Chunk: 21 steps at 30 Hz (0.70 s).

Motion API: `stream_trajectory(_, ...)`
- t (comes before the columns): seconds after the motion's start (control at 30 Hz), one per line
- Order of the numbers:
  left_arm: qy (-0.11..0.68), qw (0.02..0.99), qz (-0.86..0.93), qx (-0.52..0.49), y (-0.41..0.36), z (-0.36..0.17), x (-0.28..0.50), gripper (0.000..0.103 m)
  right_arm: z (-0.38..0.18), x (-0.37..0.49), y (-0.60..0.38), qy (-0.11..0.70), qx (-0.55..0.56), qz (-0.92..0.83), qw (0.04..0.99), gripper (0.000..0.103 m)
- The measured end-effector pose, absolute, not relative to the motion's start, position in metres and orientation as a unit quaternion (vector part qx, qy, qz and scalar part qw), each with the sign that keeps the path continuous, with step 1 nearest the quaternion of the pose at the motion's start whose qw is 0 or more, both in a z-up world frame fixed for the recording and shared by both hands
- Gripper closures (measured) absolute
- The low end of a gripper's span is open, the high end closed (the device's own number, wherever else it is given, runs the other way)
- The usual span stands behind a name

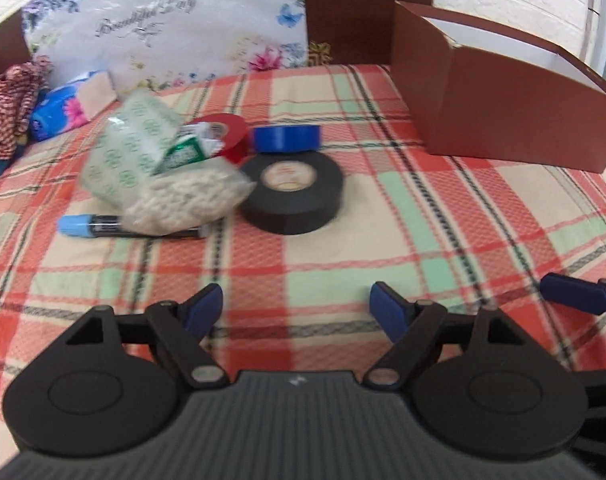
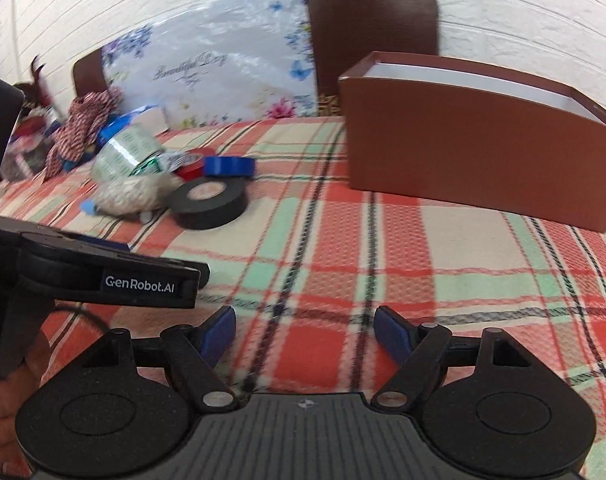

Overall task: Organize objects
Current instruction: 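Move the left gripper back to the black tape roll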

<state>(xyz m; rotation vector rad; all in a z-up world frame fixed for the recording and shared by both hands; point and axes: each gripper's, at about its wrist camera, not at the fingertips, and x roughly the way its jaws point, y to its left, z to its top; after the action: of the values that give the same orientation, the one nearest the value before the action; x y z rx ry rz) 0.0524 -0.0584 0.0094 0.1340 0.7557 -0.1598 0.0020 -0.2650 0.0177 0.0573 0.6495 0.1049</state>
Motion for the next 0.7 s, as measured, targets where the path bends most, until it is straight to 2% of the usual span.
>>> stream_trajectory(0.1,0.345,0.936,-0.05,0.053,-0.026,0.004,0.046,0.013,0.017,0.001,-0.249,0.322,0.0,0.072,0.944,0.026)
stream_trajectory(0.27,0.324,0.946,0.035,0.005,0.05,0.001,0.051,0.013,0.019,0.008,-0.222,0.319,-0.041,0.106,0.941,0.028)
stream_trajectory(0.4,0.306,0.944,0.111,-0.057,0.115,-0.003,0.058,0.014,0.022,0.032,-0.194,0.3,-0.079,0.131,0.942,0.04)
stream_trajectory(0.5,0.283,0.947,0.108,-0.111,0.139,-0.003,0.059,0.013,0.025,0.056,-0.174,0.252,-0.136,0.119,0.951,0.042)
stream_trajectory(0.6,0.283,0.949,0.097,-0.099,0.133,-0.003,0.064,0.011,0.029,0.089,-0.157,0.235,-0.172,0.119,0.949,0.045)
stream_trajectory(0.67,0.281,0.95,0.09,-0.103,0.134,-0.002,0.064,0.011,0.026,0.11,-0.148,0.25,-0.205,0.145,0.935,0.053)
stream_trajectory(0.7,0.28,0.95,0.088,-0.108,0.135,-0.003,0.064,0.011,0.022,0.117,-0.143,0.266,-0.22,0.167,0.923,0.069)
